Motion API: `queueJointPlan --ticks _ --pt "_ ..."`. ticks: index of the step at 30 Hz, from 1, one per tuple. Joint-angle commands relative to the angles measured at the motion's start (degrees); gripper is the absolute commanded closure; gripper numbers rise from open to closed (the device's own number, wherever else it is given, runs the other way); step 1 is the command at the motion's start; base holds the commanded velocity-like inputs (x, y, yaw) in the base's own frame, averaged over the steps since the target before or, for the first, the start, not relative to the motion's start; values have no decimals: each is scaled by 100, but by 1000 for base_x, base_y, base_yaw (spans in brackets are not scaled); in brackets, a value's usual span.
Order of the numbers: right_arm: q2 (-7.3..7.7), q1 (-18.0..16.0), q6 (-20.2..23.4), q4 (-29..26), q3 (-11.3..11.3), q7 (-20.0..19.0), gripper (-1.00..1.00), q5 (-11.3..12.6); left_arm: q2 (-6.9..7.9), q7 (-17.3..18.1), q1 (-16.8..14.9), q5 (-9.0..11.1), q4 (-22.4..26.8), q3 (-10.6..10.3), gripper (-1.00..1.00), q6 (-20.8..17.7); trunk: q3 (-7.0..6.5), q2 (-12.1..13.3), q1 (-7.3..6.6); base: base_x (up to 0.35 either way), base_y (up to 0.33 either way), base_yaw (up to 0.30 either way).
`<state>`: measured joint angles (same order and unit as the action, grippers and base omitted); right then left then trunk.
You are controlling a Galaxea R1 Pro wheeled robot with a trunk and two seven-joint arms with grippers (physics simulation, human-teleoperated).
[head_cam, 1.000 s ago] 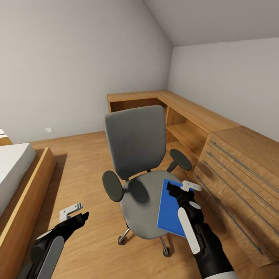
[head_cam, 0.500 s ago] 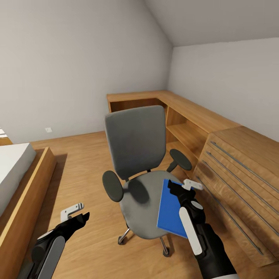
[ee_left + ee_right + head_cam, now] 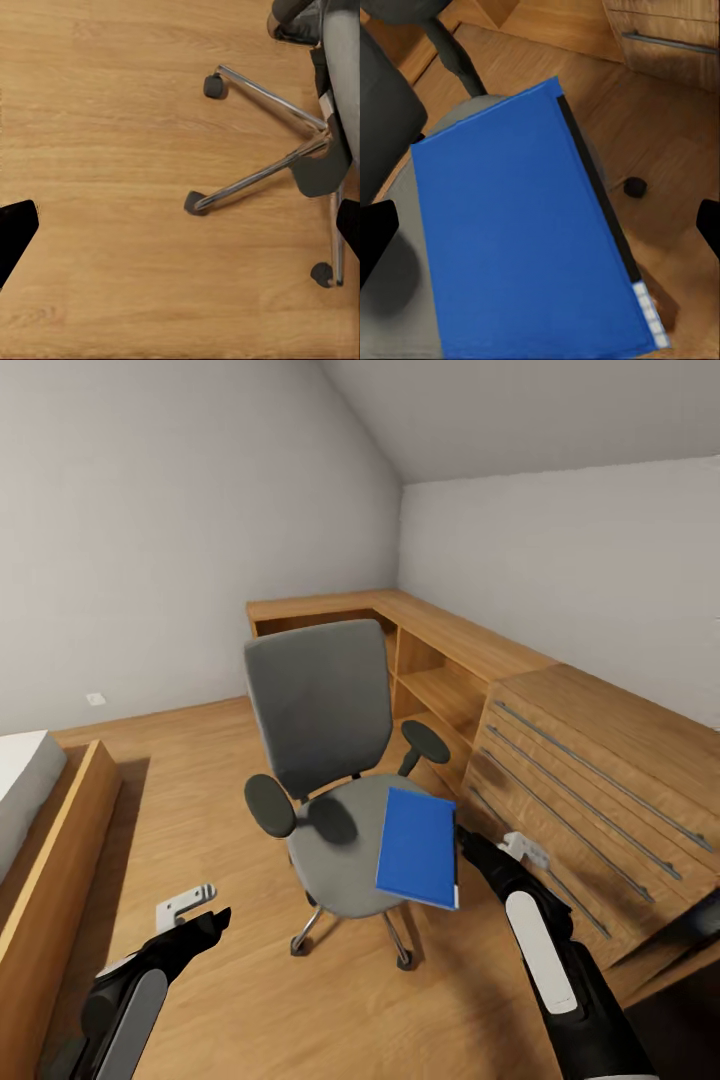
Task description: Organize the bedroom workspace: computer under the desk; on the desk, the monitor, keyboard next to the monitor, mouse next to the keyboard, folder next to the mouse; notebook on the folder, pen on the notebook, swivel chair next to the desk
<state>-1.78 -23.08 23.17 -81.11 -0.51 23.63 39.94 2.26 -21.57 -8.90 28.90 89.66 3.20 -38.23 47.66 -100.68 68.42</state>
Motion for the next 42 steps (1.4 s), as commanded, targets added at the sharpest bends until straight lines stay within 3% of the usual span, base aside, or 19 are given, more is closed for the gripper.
queueJointPlan --ticks 1,2,10,11,16,20,23,26,36,42 --pt "22 -4 9 -9 9 48 -100 133 2 -49 -2 61 8 -1 -100 -17 5 -3 -4 -333 0 -47" --pt "66 -4 10 -9 34 46 -100 301 2 -45 -3 66 8 5 -100 -19 4 -3 -4 -333 0 -24" --pt "194 0 8 -10 75 37 -100 468 5 -46 -6 84 30 22 -100 -31 4 -3 -4 -157 0 -9" --pt "332 37 -8 6 91 -143 -100 489 -21 -57 -5 95 226 267 -100 -35 22 -43 18 -4 0 0" --pt "419 63 -2 45 123 -430 -100 498 -27 -58 -3 98 253 307 -100 -35 112 -243 128 -2 0 0" --pt "466 71 5 177 312 -741 -100 603 -29 -58 -6 98 259 321 -100 -34 184 -404 216 0 0 0" --pt "511 74 9 425 583 -1083 -100 860 -31 -58 -6 99 261 321 -100 -35 238 -524 281 0 0 0" --pt "690 75 17 841 936 -1691 -100 1310 -32 -58 -4 99 262 322 -100 -35 291 -644 347 0 0 0" --pt "1119 75 13 1478 1096 -2667 -100 2133 -39 -60 -6 99 264 301 -100 -28 471 -1046 567 0 0 0" --pt "1232 75 19 1711 1104 -3054 -100 2335 -41 -59 -7 99 269 296 -100 -27 579 -1286 699 0 0 0"
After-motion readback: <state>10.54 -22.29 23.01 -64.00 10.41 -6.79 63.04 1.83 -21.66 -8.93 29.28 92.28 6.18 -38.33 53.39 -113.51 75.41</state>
